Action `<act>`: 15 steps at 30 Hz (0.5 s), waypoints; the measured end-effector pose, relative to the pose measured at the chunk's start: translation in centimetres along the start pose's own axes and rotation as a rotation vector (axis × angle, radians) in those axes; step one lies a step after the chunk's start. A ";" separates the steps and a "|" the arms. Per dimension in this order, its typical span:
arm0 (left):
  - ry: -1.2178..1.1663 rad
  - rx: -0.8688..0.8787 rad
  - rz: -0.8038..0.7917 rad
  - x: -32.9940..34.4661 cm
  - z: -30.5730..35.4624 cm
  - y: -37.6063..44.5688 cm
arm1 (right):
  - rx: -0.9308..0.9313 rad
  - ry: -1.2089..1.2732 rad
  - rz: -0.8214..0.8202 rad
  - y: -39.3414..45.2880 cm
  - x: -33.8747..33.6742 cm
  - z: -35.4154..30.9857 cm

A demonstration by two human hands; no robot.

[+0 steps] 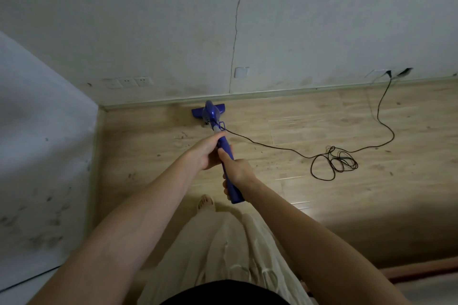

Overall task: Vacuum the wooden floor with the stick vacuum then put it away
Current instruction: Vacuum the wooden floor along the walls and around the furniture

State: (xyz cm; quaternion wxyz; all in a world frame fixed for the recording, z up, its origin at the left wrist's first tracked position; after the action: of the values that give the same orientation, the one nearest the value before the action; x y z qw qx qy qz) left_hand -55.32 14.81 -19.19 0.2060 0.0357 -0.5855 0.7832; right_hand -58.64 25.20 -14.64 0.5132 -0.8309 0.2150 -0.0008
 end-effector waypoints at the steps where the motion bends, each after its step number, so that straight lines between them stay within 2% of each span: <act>1: 0.000 0.002 0.010 -0.2 0.3 0.5 | 0.002 0.012 0.000 0.4 0.3 -0.2; 6: 0.059 -0.025 0.024 -1.3 2.1 1.7 | 0.012 0.055 -0.001 1.6 1.7 -1.1; 11: 0.023 -0.064 -0.026 -2.3 3.0 1.6 | 0.018 0.133 0.004 1.7 3.2 -1.3; 15: 0.010 -0.054 -0.029 -1.6 2.6 0.7 | 0.019 0.103 0.013 1.0 2.5 -1.0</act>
State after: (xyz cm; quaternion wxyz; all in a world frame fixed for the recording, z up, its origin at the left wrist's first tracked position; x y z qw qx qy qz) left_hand -54.56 11.76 -19.55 0.2212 0.0346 -0.6050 0.7641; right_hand -56.94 23.02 -15.59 0.5095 -0.8233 0.2465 -0.0422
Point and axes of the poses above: each hand's wrist, its own y-axis towards the middle knuckle, its own x-axis out of the palm, z = x × y, the point moved 2 cm from there along y, towards the middle knuckle, and after that the axes turned 8 degrees about -y, right-handed, at the moved point
